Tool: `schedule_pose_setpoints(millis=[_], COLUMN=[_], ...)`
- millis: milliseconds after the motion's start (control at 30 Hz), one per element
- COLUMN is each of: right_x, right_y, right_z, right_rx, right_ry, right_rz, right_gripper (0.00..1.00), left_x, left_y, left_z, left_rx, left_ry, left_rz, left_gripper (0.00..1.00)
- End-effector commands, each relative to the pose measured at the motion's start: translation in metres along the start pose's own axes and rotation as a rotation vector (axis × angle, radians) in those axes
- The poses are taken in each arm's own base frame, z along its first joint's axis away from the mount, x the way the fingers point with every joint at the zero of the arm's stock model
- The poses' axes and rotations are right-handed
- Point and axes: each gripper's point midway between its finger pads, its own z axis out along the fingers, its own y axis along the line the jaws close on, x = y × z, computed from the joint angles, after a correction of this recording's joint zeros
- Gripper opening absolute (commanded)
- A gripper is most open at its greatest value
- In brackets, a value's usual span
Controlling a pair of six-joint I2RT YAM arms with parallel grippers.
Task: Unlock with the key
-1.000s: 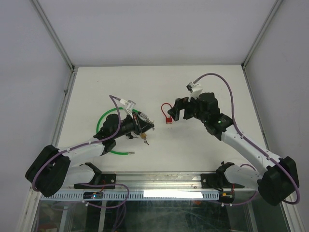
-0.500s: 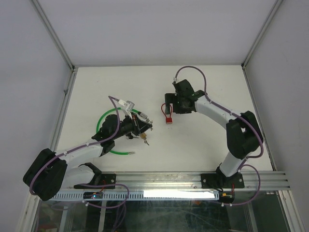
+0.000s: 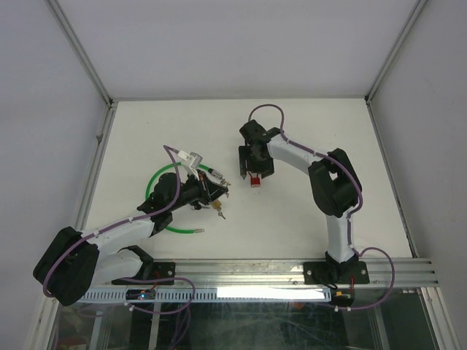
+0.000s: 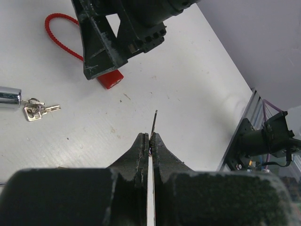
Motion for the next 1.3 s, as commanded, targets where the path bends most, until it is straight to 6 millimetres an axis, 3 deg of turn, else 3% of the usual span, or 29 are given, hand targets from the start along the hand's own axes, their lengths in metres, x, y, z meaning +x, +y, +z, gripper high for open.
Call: schedule_pose_setpoints(millis=[0,633,900,1267], right_x=[-0.007,0.011,0.0,0.006], right_y=[0.001,-0.007,0.009,0.031], right_z=[-0.001,0.023,-0.007,-0.047], right_rx=[0.08,0.168,0.085,-0.112], right_ry=[-0.003,0.064,-0.063,-0.24], right_rz=[0.022,0.038,0.113,0.266], right_gripper=[0.69,0.44,0.23,0.01], left_x=[-0.016,-0.016,-0.01,0.007], left_y=[-0.002,-0.006,-0.019,-0.032], left_z=[-0.002,-0.001,0.005,0.016], left_rx=[0.0,0.014,0.099,0.164], left_ry=[-0.058,-0.057,-0.021,0.085], left_rz=[0.036,0.0,-0.063,-0.102], left_gripper=[0.0,0.0,0.0,0.0])
